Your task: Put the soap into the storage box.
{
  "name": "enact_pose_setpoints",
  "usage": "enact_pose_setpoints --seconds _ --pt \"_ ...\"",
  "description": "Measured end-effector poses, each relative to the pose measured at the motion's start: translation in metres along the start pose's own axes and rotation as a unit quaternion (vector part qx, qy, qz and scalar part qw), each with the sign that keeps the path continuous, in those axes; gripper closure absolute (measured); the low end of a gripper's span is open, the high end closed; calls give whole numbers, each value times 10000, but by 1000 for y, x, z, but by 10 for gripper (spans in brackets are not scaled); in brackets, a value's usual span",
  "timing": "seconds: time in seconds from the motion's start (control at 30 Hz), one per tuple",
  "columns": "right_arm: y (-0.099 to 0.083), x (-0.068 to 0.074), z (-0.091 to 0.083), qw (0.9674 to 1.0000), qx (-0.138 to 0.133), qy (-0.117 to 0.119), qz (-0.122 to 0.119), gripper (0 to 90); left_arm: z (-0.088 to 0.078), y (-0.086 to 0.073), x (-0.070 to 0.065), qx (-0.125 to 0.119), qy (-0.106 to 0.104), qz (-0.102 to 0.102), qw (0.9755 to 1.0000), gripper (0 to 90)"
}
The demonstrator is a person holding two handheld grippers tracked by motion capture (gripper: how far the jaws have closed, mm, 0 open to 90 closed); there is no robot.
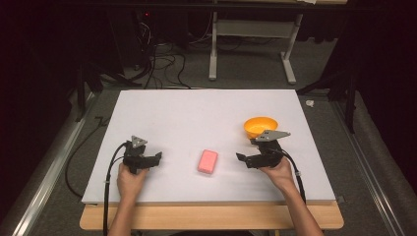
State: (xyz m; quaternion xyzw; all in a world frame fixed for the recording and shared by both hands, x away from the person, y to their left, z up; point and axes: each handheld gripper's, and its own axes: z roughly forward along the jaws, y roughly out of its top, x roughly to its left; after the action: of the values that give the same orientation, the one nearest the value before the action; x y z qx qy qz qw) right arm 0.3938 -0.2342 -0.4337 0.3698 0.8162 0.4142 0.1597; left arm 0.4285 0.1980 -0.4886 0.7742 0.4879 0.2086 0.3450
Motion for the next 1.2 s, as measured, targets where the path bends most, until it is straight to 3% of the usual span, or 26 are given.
enact_pose_setpoints --seconds 0.53,0.7,1.2 --pt "24 19 13 9990 -93 403 -184 156 0 0 0 0 -1 -2 10000 204" --pt "33 28 19 9976 -50 587 -367 145 0 0 0 -1 0 -3 10000 204" --pt "38 41 37 9953 0 849 -468 134 0 0 0 0 4 1 10000 204"
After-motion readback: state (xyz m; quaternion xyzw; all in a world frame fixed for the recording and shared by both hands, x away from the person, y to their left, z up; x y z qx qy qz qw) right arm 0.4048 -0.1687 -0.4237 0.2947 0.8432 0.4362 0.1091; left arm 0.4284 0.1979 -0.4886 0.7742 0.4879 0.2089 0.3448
